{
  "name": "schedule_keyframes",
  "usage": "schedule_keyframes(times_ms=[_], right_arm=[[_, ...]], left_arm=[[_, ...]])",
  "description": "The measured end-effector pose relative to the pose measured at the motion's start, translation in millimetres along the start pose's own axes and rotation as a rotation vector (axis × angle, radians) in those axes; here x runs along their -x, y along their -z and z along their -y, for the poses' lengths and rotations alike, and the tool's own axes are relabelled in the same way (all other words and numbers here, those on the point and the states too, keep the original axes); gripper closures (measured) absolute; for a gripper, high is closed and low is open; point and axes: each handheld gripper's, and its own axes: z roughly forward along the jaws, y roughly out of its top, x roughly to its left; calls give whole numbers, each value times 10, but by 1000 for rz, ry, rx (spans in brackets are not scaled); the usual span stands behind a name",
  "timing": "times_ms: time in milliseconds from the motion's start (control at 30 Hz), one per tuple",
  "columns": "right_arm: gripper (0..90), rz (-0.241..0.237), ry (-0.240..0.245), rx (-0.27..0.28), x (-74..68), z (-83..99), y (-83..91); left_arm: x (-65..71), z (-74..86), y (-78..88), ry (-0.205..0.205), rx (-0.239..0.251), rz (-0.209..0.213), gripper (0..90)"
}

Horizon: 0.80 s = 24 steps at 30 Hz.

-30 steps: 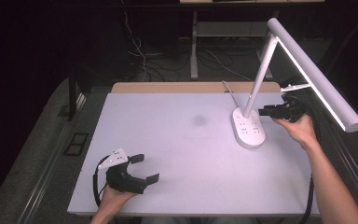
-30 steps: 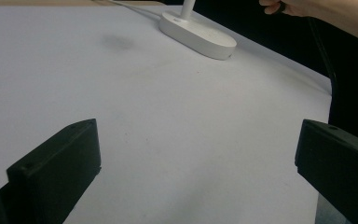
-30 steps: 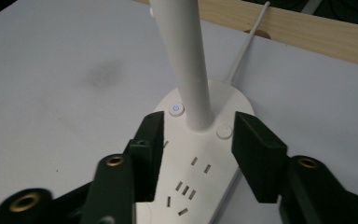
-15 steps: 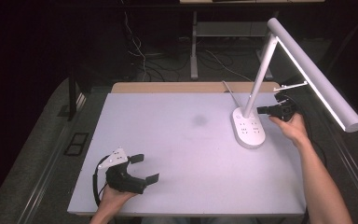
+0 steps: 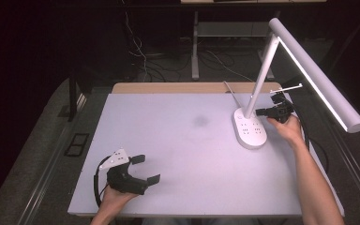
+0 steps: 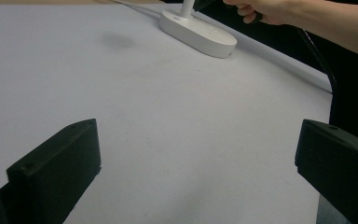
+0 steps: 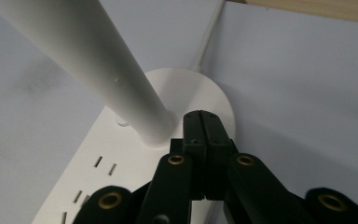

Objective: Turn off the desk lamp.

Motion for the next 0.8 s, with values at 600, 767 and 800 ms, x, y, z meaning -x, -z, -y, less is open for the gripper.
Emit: schedule_keyframes(times_ms=[600,767,800], right_arm=[[900,13,-25,-6,-10,15,-119],[900,45,-20,-18,-54,4,-130],[900,45,-20,-18,-54,4,-130]], left_arm=[[4,7,-2,6,3,6,0],[16,5,13,5,9,6,0],[15,6,15,3,10,5,0]])
